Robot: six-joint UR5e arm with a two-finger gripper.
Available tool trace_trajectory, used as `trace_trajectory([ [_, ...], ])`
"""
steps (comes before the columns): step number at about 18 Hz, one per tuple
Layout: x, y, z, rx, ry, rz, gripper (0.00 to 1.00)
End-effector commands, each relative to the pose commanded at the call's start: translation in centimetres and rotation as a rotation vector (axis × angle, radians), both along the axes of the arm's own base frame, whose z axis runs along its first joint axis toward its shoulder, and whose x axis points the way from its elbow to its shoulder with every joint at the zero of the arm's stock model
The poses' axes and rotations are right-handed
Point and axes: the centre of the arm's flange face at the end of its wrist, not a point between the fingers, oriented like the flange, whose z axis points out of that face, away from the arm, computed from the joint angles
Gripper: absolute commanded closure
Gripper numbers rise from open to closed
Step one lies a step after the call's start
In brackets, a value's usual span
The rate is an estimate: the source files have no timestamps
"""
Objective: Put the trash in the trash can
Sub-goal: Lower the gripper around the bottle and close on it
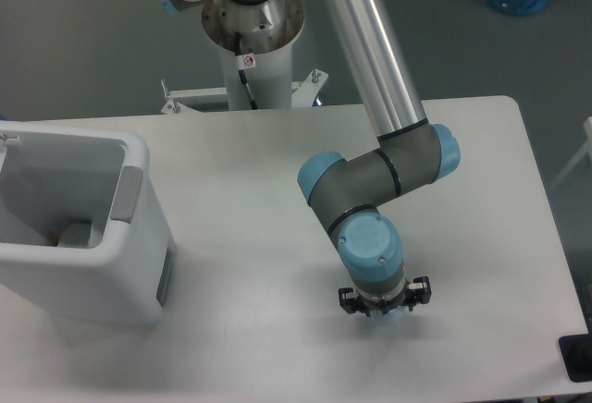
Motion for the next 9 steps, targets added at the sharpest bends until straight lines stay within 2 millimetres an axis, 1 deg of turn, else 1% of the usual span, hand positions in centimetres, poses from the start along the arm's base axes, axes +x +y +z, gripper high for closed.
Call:
trace_trajectory([
  [1, 0.0, 0.1, 0.1, 0.007, -0.001, 0.001, 0.41],
  [4, 0.0, 0.2, 0.3, 0.012, -0.003, 0.005, 0.42],
  [8, 0.3, 0.5, 2.0, 0.069, -0.015, 0.009, 0.42],
  [9, 0.3, 0.6, 3.0, 0.092, -0.016, 0.010, 0.42],
])
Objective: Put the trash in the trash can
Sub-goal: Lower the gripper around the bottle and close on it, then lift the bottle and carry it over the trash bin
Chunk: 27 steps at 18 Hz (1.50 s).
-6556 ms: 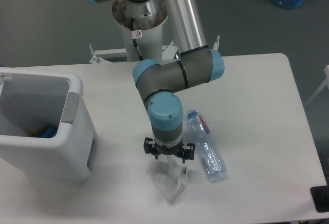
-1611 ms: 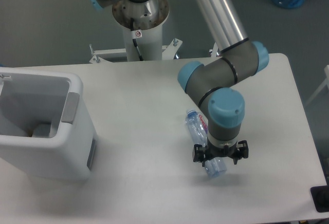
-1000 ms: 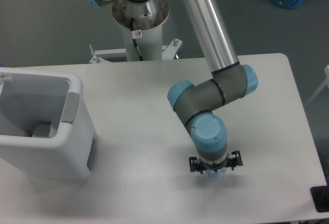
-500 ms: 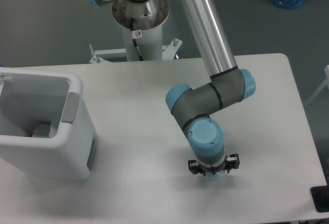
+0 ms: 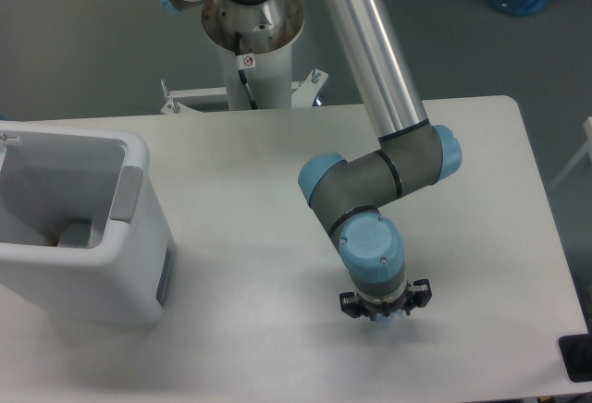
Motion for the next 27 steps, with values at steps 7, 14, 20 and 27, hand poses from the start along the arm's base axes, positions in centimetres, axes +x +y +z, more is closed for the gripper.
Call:
trace_trajectory([
  [7, 0.1, -0.6, 7.0, 0.216, -0.048, 0.024, 0.42],
  [14, 3.7, -0.4, 20.3, 0.586, -0.120, -0.010, 0.42],
  [20, 6.6, 0.9, 33.2, 0.859, -0.113, -0.130, 0.42],
  [27, 14.4, 2.8, 39.7, 1.070, -0.268, -0.290, 0.41],
])
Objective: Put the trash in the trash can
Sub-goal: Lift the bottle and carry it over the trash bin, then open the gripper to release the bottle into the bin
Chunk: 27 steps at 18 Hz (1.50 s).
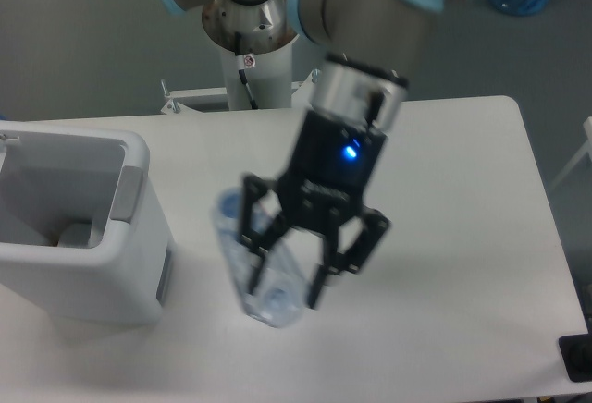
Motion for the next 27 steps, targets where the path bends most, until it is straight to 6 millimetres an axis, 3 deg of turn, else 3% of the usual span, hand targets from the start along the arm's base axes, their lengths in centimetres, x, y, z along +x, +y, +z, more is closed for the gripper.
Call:
trace_trajectory([
  [3, 3.9, 1.3, 0.7, 0.014, -0.007, -0.058, 0.40],
  [7, 6.8, 2.9, 0.4, 0.015, -0.010, -0.104, 0.40],
  [12, 11.7, 5.0, -2.1, 0.017, 0.009, -0.194, 0.39],
  [17, 13.8, 5.8, -4.0, 0.033, 0.063, -0.256, 0.35],
  [19, 15.8, 6.1, -5.4, 0.027, 0.088, -0.308, 0.27],
  [21, 16.5, 5.4, -5.7, 0.025, 0.103, -0.323, 0.00],
  [27, 16.3, 4.2, -6.1, 0.008, 0.106, -0.307, 0.00],
])
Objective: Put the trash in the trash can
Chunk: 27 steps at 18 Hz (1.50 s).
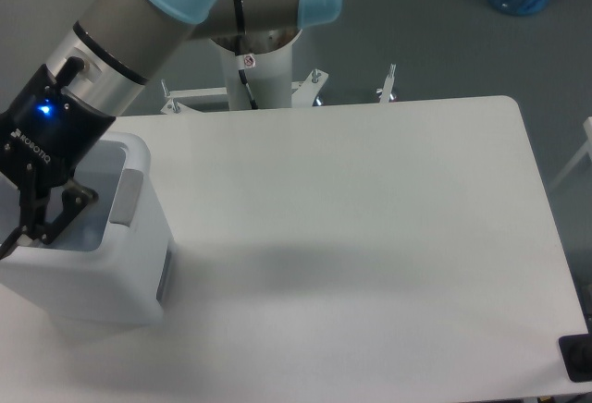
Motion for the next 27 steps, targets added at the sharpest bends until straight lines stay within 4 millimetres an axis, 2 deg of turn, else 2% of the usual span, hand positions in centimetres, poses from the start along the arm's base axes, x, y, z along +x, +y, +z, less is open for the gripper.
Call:
trace_trajectory([
  [1, -0.7, -0.4, 0.1, -0.005, 0.010, 0.021, 0.00],
  [5, -7.6, -3.3, 0.3, -0.038, 0.071, 0.186, 0.00],
  [7, -12.0, -5.2, -0.7, -0.087, 0.141, 0.290, 0.00],
  [10, -16.9, -7.5, -2.2, -0.125, 0.252, 0.340, 0.00],
  [12, -20.2, -8.8, -4.5, -0.179, 0.345, 0.349, 0.00],
  [14, -23.2, -11.0, -7.0, -0.271, 0.425, 0.383, 0.00],
  [16, -26.7, -14.8, -10.7, -0.391, 0.473, 0.422, 0.00],
  [18, -27.8, -16.6, -14.0, -0.470, 0.527, 0.368, 0.00],
  [20, -29.6, -18.3, -18.2, -0.590, 0.574, 0.324, 0.00],
  [21, -29.9, -18.8, -19.2, -0.645, 0.622, 0.291, 0.00],
  [23, -30.4, -19.0, -19.3, -0.680, 0.709, 0.204, 0.00],
  [27, -30.7, -19.0, -19.7, -0.721, 0.707, 0.137, 0.00],
])
